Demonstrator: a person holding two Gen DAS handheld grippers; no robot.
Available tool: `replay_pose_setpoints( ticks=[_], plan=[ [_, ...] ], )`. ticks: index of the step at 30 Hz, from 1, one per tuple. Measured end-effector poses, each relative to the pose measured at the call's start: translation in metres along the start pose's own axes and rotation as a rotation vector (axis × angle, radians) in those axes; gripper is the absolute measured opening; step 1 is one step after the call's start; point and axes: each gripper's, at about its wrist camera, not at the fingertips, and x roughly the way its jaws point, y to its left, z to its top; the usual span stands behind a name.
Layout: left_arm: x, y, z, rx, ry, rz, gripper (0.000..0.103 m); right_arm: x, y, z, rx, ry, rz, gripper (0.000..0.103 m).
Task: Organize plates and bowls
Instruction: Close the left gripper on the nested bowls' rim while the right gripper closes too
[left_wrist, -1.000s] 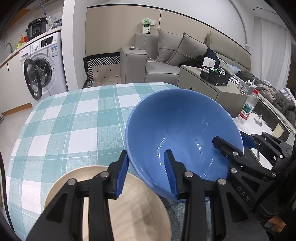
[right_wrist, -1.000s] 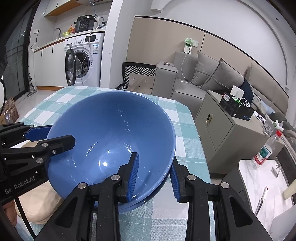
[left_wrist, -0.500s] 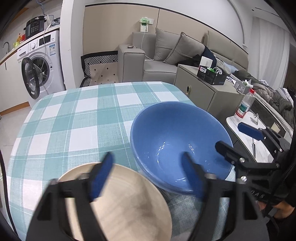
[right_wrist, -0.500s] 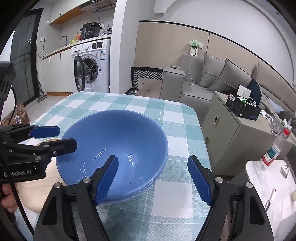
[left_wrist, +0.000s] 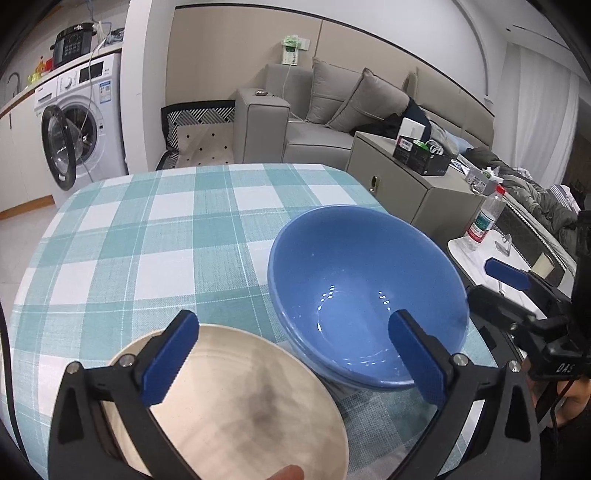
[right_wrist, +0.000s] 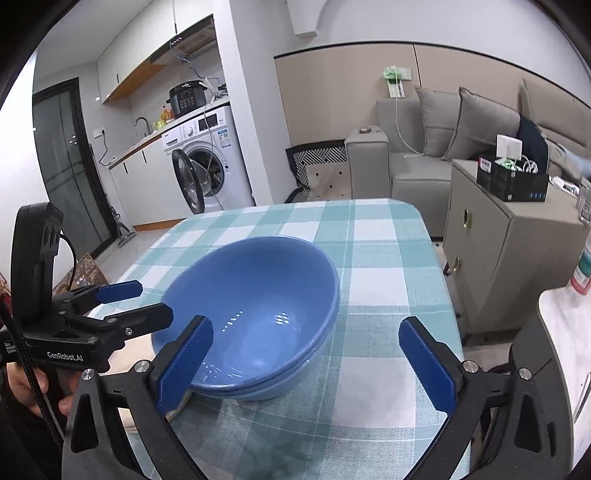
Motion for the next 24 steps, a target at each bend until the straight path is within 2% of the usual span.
replay_pose_setpoints(
  ticks=[10,15,17,19,22,24],
  plan=[
    [0.014,0.006,-0.003,-0.047,0.031,-0.012,0.103,0.015,-0.013,-0.006,0.099,0.063,0.086,0.102],
    [0.019,0.009,-0.002,-0.054,0.053,-0.015,0.103,0.031,-0.016,-0.014,0.105,0.109,0.084,0.101],
    [0.021,0.010,-0.002,-0.060,0.054,-0.026,0.103,0.034,-0.018,-0.015,0.120,0.109,0.090,0.098],
    [0.024,0.010,-0.003,-0.057,0.060,-0.029,0.103,0.036,-0.019,-0.016,0.129,0.115,0.101,0.088],
    [0.026,0.009,-0.004,-0.054,0.065,-0.020,0.100,0.037,-0.018,-0.016,0.129,0.112,0.108,0.083],
    [0.028,0.010,-0.005,-0.063,0.073,-0.043,0.092,0.037,-0.017,-0.017,0.127,0.110,0.115,0.081]
  ],
)
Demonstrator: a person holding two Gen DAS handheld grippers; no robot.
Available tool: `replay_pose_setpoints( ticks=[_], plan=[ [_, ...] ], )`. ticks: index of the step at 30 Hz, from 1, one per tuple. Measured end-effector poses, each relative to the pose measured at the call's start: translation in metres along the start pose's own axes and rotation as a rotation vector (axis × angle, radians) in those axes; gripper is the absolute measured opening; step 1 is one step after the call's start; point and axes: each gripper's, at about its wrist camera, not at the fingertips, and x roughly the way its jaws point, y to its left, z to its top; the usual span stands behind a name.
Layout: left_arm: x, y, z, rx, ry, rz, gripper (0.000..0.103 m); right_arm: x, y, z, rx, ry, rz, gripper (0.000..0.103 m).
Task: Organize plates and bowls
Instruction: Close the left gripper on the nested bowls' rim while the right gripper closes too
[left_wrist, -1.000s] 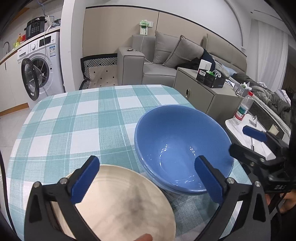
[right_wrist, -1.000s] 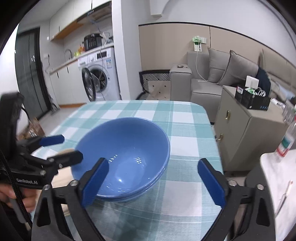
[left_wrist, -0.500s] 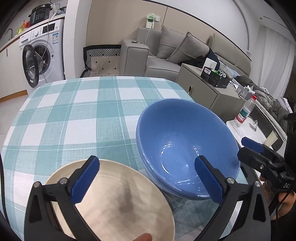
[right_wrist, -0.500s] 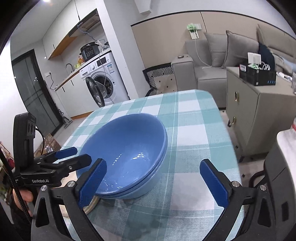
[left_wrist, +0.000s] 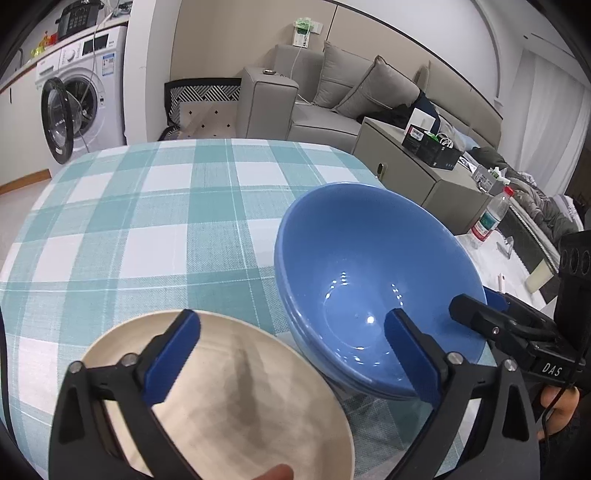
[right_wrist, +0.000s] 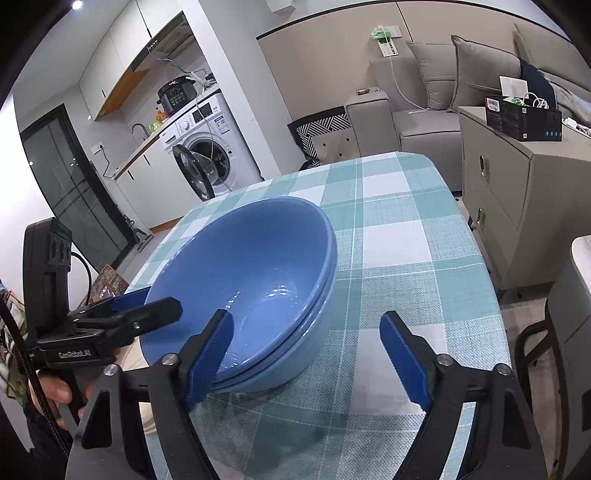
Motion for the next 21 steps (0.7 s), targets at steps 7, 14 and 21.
replay_pose_setpoints(
  ticks=[7,14,21],
  plan=[
    [0.003,-0.004,-0.003,0.003,0.023,-0.058,0.075,0.001,0.008,-0.002,-0.010,0.001,0.025,0.071],
    [0.001,-0.014,-0.004,0.017,0.014,-0.070,0.054,0.001,0.016,-0.001,-0.026,-0.009,0.027,0.058],
    [-0.001,-0.017,-0.004,0.025,0.007,-0.031,0.048,0.001,0.017,-0.002,-0.038,-0.016,0.004,0.055]
  ],
)
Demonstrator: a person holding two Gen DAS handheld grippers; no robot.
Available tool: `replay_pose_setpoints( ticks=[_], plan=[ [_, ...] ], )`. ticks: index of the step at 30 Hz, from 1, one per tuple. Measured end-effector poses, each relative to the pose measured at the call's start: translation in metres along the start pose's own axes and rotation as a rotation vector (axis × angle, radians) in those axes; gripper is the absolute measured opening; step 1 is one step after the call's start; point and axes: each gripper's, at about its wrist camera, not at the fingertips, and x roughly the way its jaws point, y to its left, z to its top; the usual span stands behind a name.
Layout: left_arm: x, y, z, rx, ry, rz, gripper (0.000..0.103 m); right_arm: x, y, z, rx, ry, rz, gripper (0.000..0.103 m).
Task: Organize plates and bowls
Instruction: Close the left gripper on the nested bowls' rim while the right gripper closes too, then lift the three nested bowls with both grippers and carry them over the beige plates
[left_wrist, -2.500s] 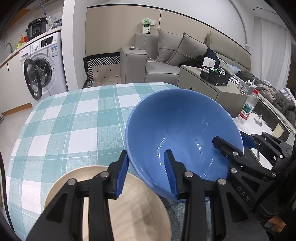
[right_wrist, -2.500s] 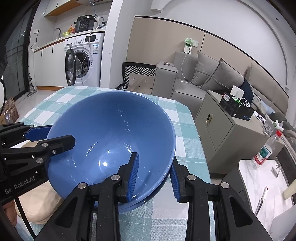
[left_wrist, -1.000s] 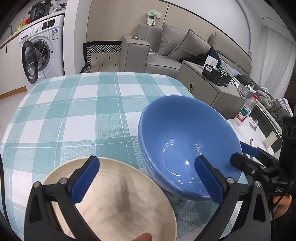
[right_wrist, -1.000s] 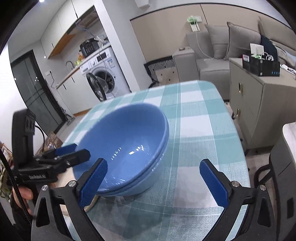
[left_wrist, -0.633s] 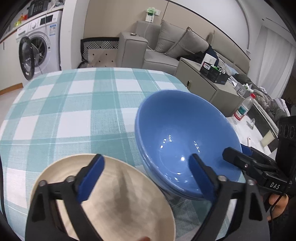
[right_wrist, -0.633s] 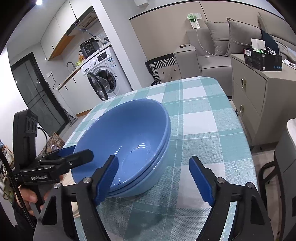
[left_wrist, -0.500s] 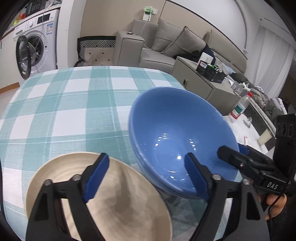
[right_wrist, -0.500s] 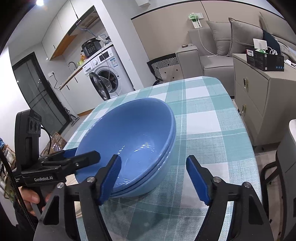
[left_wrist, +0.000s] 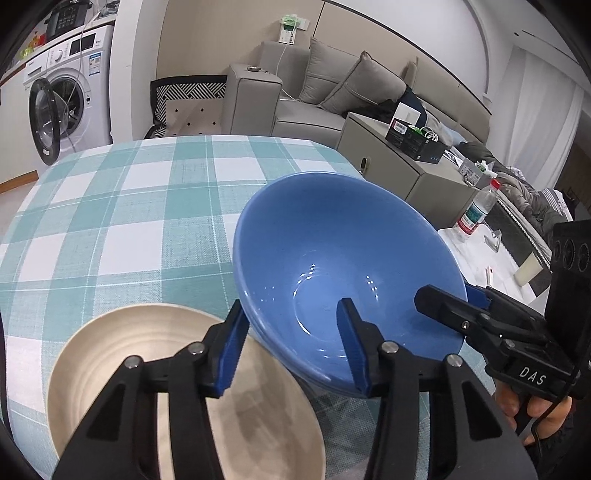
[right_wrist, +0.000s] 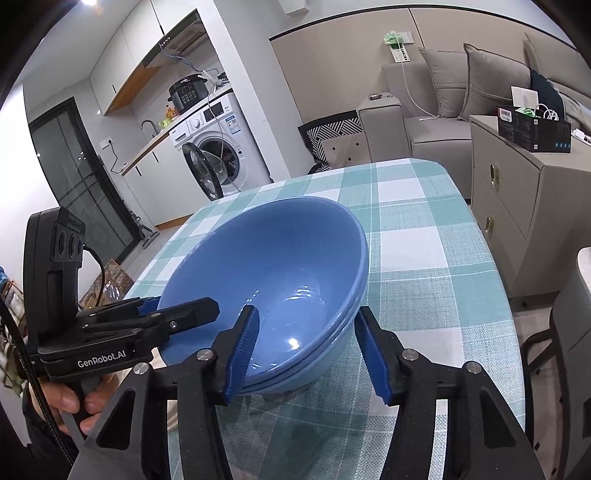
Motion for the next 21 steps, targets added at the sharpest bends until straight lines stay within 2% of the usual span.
replay_pose_setpoints(
  ticks=[21],
  plan=[
    [0.0006,-0.0004,-0.0001,0.010,0.003,0.037,0.043,-0.0044,0.0055,-0.0014,-0.018,-0.010,-0.023,0.052]
  ],
)
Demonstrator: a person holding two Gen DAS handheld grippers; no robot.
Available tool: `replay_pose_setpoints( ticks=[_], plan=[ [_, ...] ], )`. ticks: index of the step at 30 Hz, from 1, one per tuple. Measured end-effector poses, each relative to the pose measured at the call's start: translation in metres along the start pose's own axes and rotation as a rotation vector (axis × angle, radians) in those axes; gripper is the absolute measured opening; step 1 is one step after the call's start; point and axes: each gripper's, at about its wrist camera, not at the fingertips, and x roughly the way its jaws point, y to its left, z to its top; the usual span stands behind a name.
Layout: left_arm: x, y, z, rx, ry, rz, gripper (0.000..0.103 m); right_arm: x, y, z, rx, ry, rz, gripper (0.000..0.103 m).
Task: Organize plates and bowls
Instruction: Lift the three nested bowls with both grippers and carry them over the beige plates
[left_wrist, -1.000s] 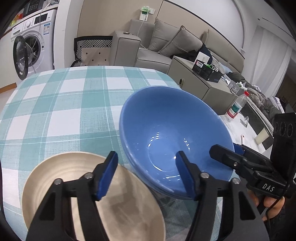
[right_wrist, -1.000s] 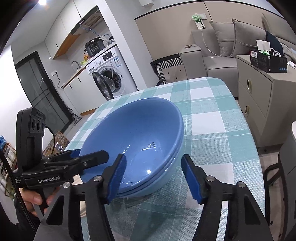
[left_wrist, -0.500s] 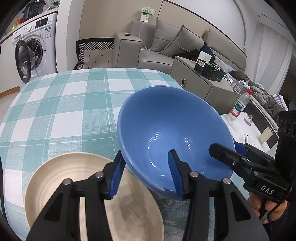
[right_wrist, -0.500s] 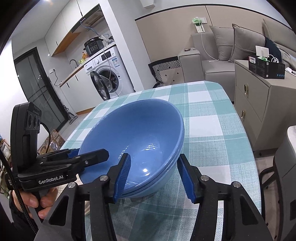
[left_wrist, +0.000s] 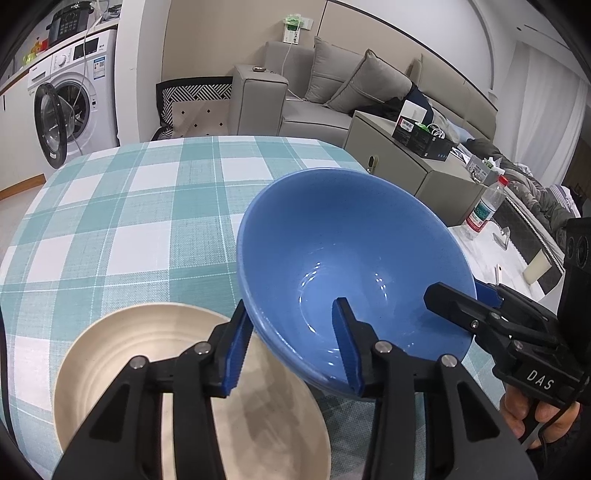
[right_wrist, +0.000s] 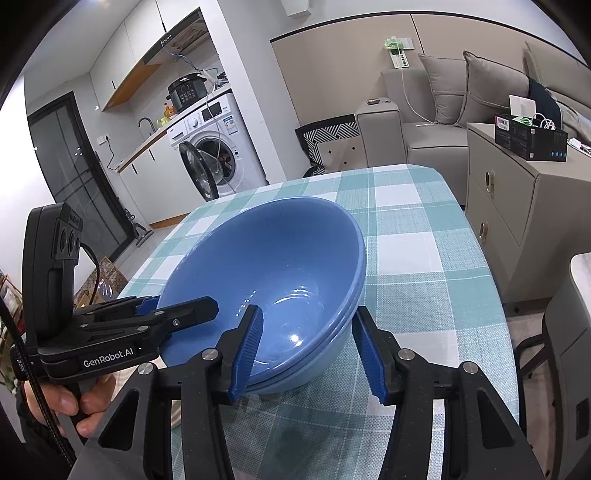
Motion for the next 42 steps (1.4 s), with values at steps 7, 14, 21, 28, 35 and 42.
replay_pose_setpoints(
  ticks=[7,14,21,28,35,42],
  plan=[
    [-0.002,-0.001,0.000,0.007,-0.005,0.000,0.043,-0.003,-0.002,0.002,0.001,-0.008,-0.005,0.052],
    [-0.008,-0.006,0.004,0.012,-0.021,-0.002,0.043,-0.010,-0.003,0.005,0.000,-0.026,-0.007,0.052],
    [-0.016,-0.008,0.006,0.015,-0.035,0.002,0.043,-0.016,0.001,0.007,-0.006,-0.043,-0.008,0.052],
    [-0.023,-0.008,0.008,0.017,-0.047,-0.002,0.043,-0.024,0.005,0.009,-0.015,-0.062,-0.007,0.052],
    [-0.036,-0.009,0.010,0.022,-0.067,0.002,0.043,-0.033,0.011,0.012,-0.021,-0.081,0.000,0.052],
    [-0.050,-0.007,0.011,0.023,-0.085,0.017,0.042,-0.040,0.023,0.013,-0.035,-0.095,0.011,0.052]
  ],
)
